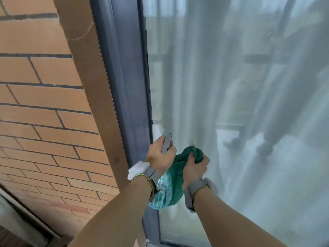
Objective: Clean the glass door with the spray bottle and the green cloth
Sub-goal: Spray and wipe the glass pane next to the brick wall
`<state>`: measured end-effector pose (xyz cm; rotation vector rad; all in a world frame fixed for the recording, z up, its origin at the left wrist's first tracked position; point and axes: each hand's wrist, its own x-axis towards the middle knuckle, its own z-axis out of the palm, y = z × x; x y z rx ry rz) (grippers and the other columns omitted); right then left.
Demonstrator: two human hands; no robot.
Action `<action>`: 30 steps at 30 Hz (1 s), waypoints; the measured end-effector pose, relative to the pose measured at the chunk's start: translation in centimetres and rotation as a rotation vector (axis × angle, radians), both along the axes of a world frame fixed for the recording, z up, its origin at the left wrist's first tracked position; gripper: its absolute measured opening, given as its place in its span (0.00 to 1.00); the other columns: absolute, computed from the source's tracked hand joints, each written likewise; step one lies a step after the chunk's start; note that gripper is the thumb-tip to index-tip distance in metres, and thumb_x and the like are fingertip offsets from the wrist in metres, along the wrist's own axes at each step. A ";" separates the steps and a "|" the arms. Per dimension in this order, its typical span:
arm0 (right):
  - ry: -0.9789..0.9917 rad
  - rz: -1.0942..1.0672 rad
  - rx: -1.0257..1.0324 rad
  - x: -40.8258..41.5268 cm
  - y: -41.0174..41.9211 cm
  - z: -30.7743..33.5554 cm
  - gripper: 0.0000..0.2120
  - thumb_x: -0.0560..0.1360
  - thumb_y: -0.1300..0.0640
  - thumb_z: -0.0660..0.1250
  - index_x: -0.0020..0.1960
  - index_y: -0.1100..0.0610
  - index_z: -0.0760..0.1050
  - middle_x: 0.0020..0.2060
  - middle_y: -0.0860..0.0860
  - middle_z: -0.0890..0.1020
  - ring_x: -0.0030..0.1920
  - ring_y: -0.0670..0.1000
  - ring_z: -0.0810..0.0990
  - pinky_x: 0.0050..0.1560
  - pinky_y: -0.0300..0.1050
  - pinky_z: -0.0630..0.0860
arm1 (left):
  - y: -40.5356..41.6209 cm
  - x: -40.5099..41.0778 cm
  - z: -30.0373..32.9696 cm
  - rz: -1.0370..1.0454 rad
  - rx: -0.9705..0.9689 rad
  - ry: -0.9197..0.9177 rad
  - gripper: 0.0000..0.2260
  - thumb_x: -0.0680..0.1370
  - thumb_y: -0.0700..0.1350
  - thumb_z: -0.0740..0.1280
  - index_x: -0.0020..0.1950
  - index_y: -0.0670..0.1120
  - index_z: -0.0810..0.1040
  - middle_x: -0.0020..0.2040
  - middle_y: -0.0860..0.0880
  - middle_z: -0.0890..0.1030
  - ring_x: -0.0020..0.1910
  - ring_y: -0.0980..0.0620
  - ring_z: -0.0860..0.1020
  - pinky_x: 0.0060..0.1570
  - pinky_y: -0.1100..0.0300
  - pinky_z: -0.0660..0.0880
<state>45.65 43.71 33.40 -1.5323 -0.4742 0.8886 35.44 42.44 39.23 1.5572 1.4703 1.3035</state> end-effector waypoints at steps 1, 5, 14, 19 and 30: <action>0.071 -0.016 -0.014 -0.2 0.0 -0.1 0.18 0.78 0.46 0.62 0.65 0.49 0.64 0.56 0.55 0.75 0.48 0.58 0.77 0.54 0.56 0.77 | -0.1 -0.3 0.2 0.002 -0.005 -0.001 0.02 0.76 0.36 0.64 0.45 0.38 0.75 0.36 0.49 0.73 0.33 0.51 0.67 0.33 0.60 0.67; 0.402 0.073 -0.009 0.3 -0.4 -0.2 0.20 0.77 0.45 0.65 0.65 0.47 0.62 0.51 0.53 0.76 0.50 0.58 0.78 0.55 0.59 0.78 | 0.3 -1.6 0.6 0.049 -0.004 -0.009 0.03 0.77 0.37 0.65 0.44 0.38 0.75 0.35 0.49 0.72 0.32 0.52 0.66 0.32 0.61 0.66; 0.442 0.345 -0.098 1.0 -3.6 -2.0 0.17 0.68 0.59 0.72 0.56 0.60 0.76 0.47 0.60 0.84 0.46 0.62 0.84 0.48 0.62 0.81 | -0.4 -2.2 0.4 -0.013 0.026 0.084 0.06 0.79 0.39 0.65 0.46 0.37 0.75 0.35 0.47 0.72 0.31 0.52 0.66 0.29 0.63 0.66; -0.245 0.343 -0.033 1.3 -4.0 -2.9 0.17 0.70 0.58 0.71 0.57 0.53 0.70 0.51 0.52 0.78 0.47 0.52 0.79 0.47 0.46 0.76 | -0.6 -1.7 0.9 -0.037 -0.017 0.048 0.04 0.77 0.37 0.64 0.44 0.38 0.73 0.34 0.49 0.71 0.32 0.50 0.65 0.29 0.63 0.65; -1.779 0.577 0.504 -1.8 0.6 -1.5 0.26 0.65 0.57 0.69 0.61 0.53 0.67 0.50 0.53 0.73 0.44 0.56 0.73 0.45 0.49 0.74 | 0.0 -4.2 0.8 0.152 0.053 0.015 0.10 0.71 0.47 0.62 0.43 0.40 0.75 0.37 0.40 0.78 0.33 0.47 0.71 0.35 0.56 0.67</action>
